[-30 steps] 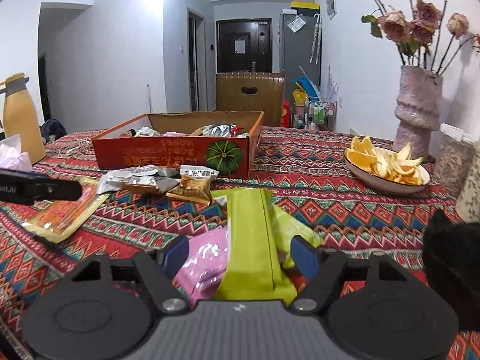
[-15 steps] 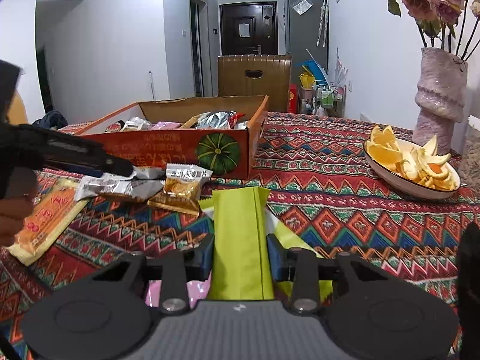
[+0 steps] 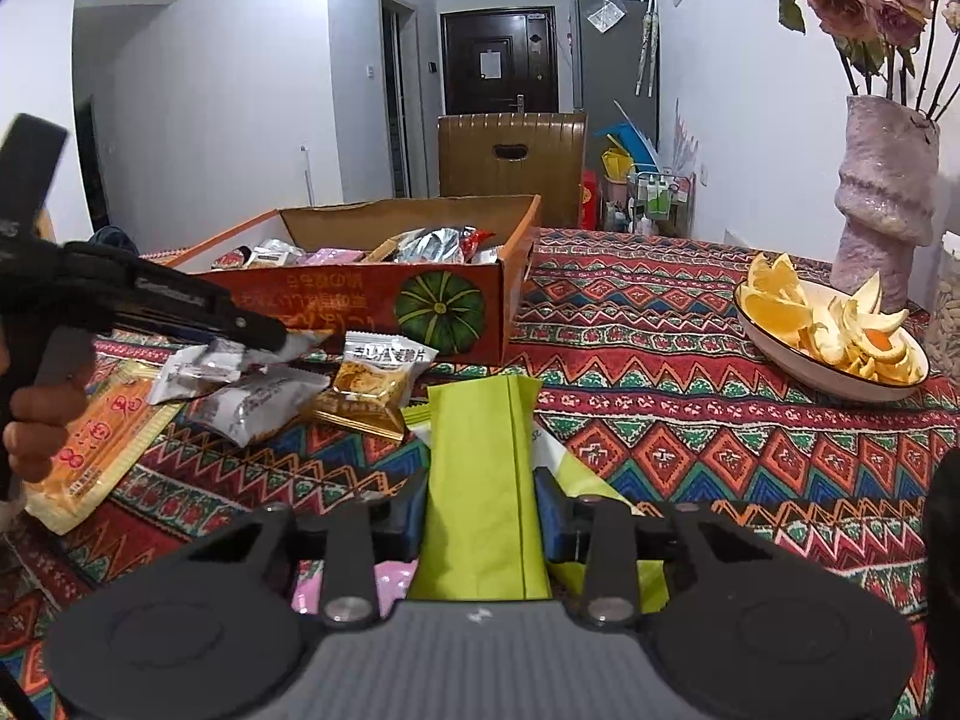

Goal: Organize snacks
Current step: 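Grasp lime-green packet with right gripper while left grasps oat-cracker packet, then carry the green and oat-cracker packets over the orange box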

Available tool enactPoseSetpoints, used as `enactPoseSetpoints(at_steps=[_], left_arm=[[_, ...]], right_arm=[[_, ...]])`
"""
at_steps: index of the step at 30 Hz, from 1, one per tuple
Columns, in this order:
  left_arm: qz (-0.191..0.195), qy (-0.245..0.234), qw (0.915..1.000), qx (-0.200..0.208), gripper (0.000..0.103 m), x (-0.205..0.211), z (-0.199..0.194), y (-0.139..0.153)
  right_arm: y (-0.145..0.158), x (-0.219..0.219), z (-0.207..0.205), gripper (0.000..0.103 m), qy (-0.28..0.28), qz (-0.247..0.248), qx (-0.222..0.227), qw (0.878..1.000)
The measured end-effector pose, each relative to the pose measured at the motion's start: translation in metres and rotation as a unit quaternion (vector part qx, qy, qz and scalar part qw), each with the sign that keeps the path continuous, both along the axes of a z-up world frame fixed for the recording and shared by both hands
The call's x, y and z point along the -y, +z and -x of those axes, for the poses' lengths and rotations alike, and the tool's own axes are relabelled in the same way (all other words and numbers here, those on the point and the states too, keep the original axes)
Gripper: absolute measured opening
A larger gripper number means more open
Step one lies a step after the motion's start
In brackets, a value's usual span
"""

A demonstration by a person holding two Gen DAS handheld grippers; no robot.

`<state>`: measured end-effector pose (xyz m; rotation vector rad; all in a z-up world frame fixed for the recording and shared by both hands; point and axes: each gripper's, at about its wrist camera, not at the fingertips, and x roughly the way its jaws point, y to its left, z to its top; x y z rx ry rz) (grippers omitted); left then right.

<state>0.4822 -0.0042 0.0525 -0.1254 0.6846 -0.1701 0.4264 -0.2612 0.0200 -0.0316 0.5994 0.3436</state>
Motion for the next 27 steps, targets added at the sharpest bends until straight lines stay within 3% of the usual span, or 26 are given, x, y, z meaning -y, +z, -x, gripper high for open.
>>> enactPoseSetpoints(at_steps=[8, 15, 21, 27], left_arm=[[0.011, 0.026, 0.9979, 0.058, 0.037, -0.022, 0.093, 0.035], [0.035, 0.057, 0.9954, 0.068, 0.037, -0.054, 0.163, 0.043], [0.036, 0.064, 0.9941, 0.08, 0.037, -0.073, 0.19, 0.048], [0.049, 0.059, 0.9922, 0.099, 0.037, -0.083, 0.192, 0.056]], right_arm=[[0.025, -0.002, 0.047, 0.034, -0.009, -0.009, 0.026, 1.0], [0.044, -0.018, 0.091, 0.035, -0.002, -0.017, 0.045, 0.999], [0.051, -0.044, 0.108, 0.035, 0.015, -0.019, 0.051, 0.998], [0.059, -0.064, 0.111, 0.034, 0.031, -0.009, 0.058, 0.998]])
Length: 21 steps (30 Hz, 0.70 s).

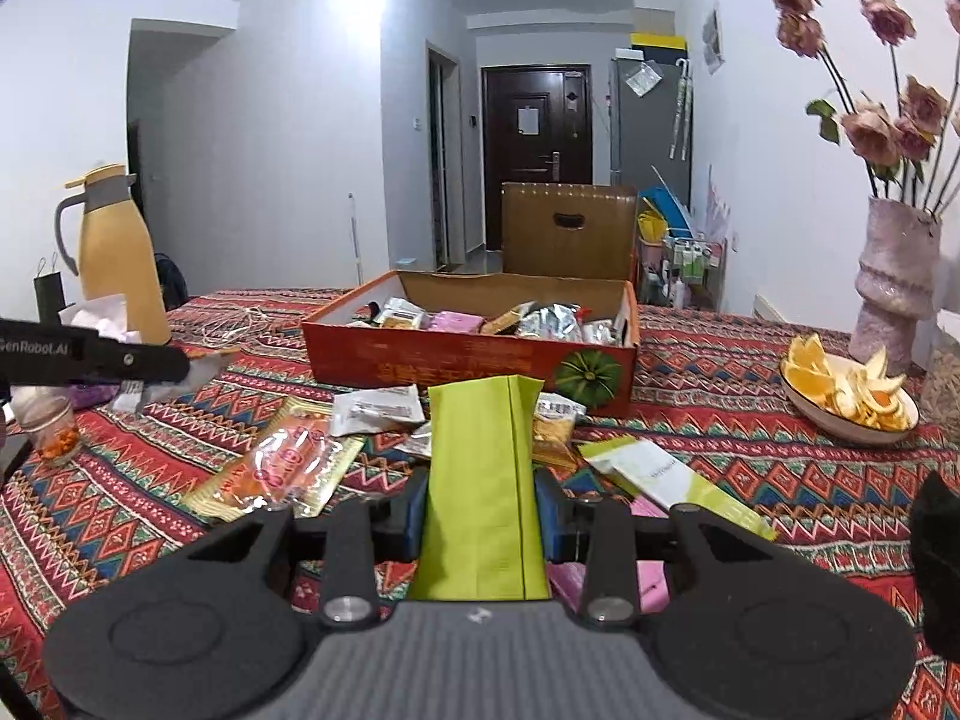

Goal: Organize snacks
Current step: 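Carry the green and oat-cracker packets over the orange box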

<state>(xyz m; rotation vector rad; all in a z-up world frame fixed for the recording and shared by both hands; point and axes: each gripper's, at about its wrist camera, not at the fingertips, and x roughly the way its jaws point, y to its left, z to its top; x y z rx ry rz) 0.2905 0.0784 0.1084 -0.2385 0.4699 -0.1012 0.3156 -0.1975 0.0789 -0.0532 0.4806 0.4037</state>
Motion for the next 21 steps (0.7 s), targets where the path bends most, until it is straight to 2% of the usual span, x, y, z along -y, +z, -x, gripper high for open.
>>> enactPoseSetpoints(at_steps=[6, 10, 16, 21], left_arm=[[-0.006, -0.008, 0.9999, 0.012, 0.037, -0.004, -0.025, 0.018], [-0.018, -0.025, 0.9989, 0.034, 0.037, 0.0, -0.06, 0.04], [-0.05, -0.032, 0.9971, 0.048, 0.037, 0.015, -0.139, 0.055], [-0.047, -0.039, 0.9977, 0.029, 0.037, 0.024, -0.211, 0.039]], right_arm=[[0.016, -0.009, -0.017, 0.035, 0.007, 0.005, 0.015, 1.0], [0.037, -0.012, -0.049, 0.035, 0.008, 0.009, 0.047, 0.999], [0.059, -0.014, -0.135, 0.035, 0.001, -0.011, 0.057, 0.998], [0.05, -0.021, -0.21, 0.035, -0.02, -0.022, 0.043, 0.999]])
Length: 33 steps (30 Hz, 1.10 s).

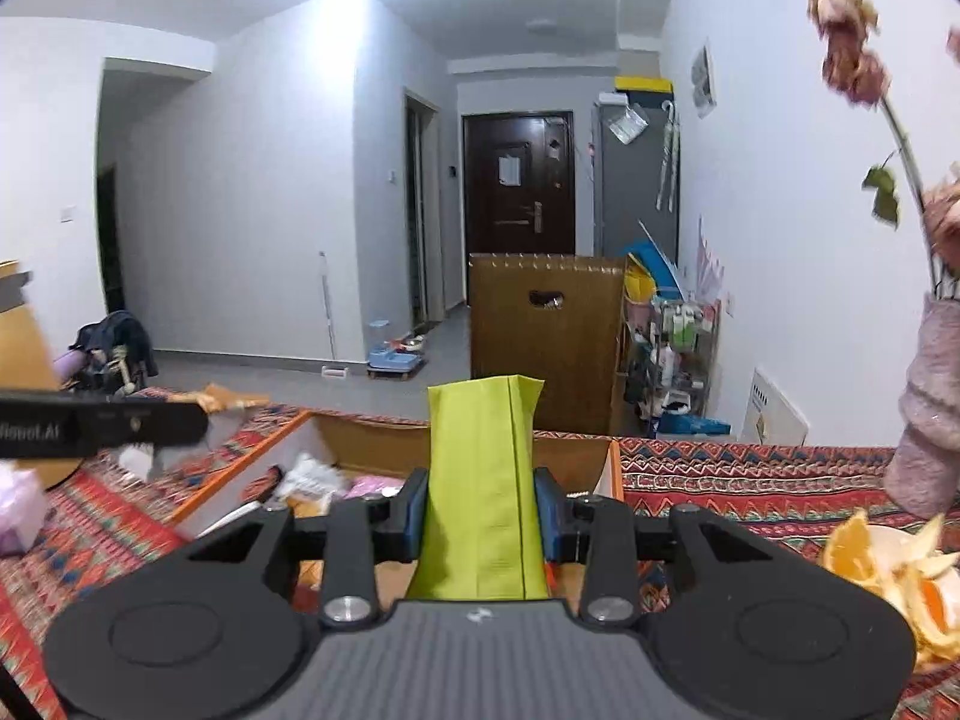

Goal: Organize snacks
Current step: 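Carry the green and oat-cracker packets over the orange box, then open both grippers to drop the packets into the box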

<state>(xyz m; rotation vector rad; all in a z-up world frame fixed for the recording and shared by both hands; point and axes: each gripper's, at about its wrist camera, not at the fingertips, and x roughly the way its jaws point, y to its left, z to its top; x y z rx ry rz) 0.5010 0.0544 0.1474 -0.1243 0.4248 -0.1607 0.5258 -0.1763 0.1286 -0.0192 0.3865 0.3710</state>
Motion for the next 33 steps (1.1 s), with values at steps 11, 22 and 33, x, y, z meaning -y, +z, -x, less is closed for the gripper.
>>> enactPoseSetpoints(at_steps=[11, 22, 33], left_arm=[[0.01, -0.002, 0.9959, -0.09, 0.037, 0.014, -0.105, -0.095], [0.009, -0.007, 0.9928, -0.119, 0.065, 0.017, -0.116, -0.11], [-0.006, -0.01, 0.9984, -0.056, 0.08, 0.008, -0.072, -0.063]], right_arm=[[-0.078, -0.033, -0.104, 0.035, -0.079, 0.088, -0.048, 0.992], [-0.107, -0.059, -0.111, 0.056, -0.064, 0.167, -0.056, 0.982], [-0.052, -0.024, -0.085, 0.069, -0.041, 0.052, -0.049, 0.997]])
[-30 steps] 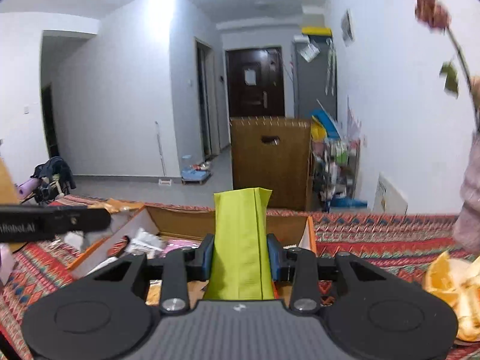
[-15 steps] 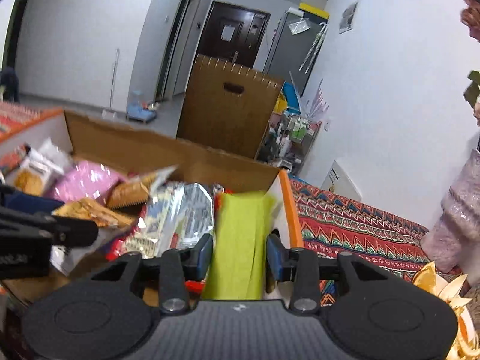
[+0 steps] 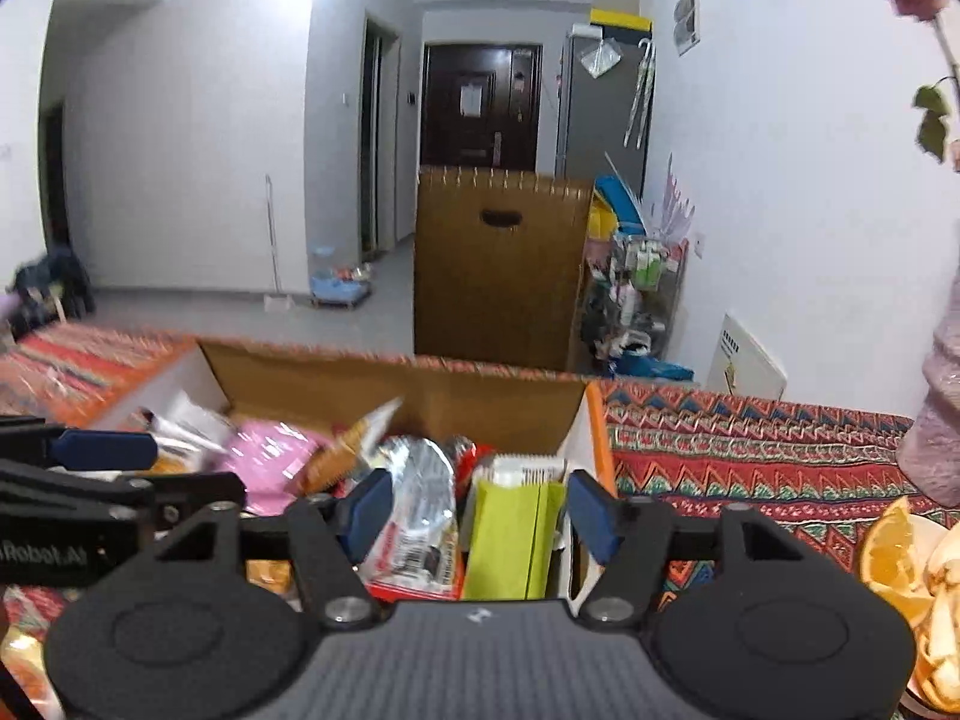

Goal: Organize snacks
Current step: 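Open both grippers to drop the packets into the box, then withdraw both tools back toward the remaining packets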

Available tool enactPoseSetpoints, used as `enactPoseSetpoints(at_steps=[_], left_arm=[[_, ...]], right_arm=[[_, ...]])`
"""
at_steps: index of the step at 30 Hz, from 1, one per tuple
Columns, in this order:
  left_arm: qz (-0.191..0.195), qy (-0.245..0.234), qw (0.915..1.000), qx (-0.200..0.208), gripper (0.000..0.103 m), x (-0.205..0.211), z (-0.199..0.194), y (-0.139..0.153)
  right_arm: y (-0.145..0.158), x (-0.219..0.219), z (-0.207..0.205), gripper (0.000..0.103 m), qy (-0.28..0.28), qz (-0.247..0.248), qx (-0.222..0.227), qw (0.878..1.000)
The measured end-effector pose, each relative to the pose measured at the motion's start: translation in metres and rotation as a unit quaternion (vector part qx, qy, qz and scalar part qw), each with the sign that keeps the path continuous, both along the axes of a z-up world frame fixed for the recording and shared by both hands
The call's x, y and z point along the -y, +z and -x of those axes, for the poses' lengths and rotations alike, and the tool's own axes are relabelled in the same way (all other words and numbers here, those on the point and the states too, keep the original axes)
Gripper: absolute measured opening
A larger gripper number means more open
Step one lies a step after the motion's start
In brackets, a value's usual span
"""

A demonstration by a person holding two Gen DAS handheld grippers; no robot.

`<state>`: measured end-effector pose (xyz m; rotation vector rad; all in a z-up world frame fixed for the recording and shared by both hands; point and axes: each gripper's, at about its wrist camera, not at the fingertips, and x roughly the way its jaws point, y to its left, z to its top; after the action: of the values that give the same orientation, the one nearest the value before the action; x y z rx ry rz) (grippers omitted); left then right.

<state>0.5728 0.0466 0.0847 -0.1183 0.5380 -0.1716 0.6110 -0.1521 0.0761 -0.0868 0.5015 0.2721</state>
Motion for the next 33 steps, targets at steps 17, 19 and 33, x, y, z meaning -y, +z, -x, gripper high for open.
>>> enactPoseSetpoints(at_steps=[17, 19, 33], left_arm=[[-0.048, 0.01, 0.9953, 0.084, 0.088, -0.012, 0.203, 0.063], [-0.043, 0.015, 0.9951, 0.087, 0.089, -0.01, 0.228, 0.063], [-0.008, 0.053, 0.9976, 0.044, 0.1, -0.011, 0.37, 0.015]], right_arm=[[0.061, 0.037, 0.181, 0.089, 0.008, 0.04, 0.067, 0.997], [0.061, 0.04, 0.206, 0.089, 0.011, 0.043, 0.07, 0.997], [0.009, 0.062, 0.367, 0.095, 0.032, 0.007, 0.041, 0.999]])
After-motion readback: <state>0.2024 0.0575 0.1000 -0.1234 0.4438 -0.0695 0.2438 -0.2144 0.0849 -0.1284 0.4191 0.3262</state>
